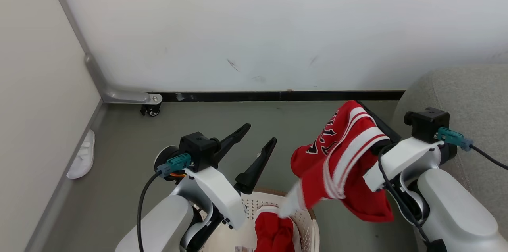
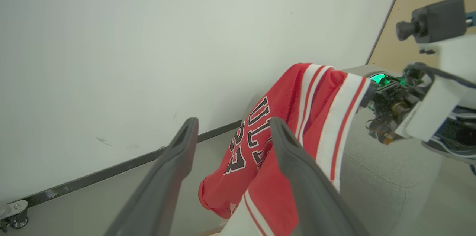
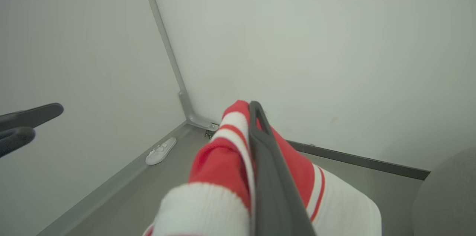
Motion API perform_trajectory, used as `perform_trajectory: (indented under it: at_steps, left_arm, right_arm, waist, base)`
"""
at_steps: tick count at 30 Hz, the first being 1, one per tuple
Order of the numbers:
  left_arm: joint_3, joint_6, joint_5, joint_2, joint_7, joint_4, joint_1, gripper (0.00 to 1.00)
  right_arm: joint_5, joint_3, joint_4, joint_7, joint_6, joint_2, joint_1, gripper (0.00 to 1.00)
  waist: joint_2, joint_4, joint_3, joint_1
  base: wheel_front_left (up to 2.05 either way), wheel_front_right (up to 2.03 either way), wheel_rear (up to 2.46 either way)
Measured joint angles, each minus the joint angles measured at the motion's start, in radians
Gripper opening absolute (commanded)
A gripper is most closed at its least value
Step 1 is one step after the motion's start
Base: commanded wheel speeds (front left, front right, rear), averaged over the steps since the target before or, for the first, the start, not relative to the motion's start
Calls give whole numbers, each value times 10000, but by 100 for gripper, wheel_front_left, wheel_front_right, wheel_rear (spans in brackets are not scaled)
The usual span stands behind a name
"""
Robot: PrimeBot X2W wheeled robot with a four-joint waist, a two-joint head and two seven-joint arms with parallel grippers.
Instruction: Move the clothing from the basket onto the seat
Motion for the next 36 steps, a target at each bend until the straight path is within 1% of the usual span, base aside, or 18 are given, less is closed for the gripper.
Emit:
perform_trajectory:
  at_steps: [5, 11, 15, 18, 27, 31, 36]
  left_arm:
    - [-125, 56, 35, 25, -2, -82, 141, 100]
    - [-414, -19, 33, 59, -8, -351, 156, 100]
    - [-520, -65, 46, 186, -38, -393, 198, 100]
    - [-585, -107, 48, 222, -59, -418, 312, 100]
    - [-750, -171, 79, 303, -268, -408, 567, 100]
    - [-752, -178, 77, 313, -364, -410, 568, 100]
    - [-817, -186, 75, 316, -449, -408, 569, 100]
  right_arm:
    - [-173, -353, -357, 0, 0, -132, 159, 0]
    - [-454, -690, -817, 0, 0, -389, 340, 0]
    - [-677, -876, -1041, 0, 0, -548, 604, 0]
    - [-725, -1058, -1177, 0, 0, -581, 609, 0]
    - [-974, -1662, -1875, 0, 0, -708, 974, 0]
    - [-1062, -1983, -2203, 0, 0, -861, 976, 0]
    - [-1241, -2265, -2594, 0, 0, -901, 985, 0]
  waist:
    - [0, -167, 7, 0]
    - [0, -408, 16, 0]
    - [0, -597, 20, 0]
    - [0, -700, 22, 0]
    - [0, -1221, 44, 0]
    - [0, -1474, 56, 0]
    - [0, -1803, 75, 0]
  base:
    - [0, 0, 0]
    - [0, 0, 0]
    - [0, 0, 0]
    - [0, 0, 0]
    - [0, 0, 0]
    - [0, 0, 0]
    - [0, 0, 0]
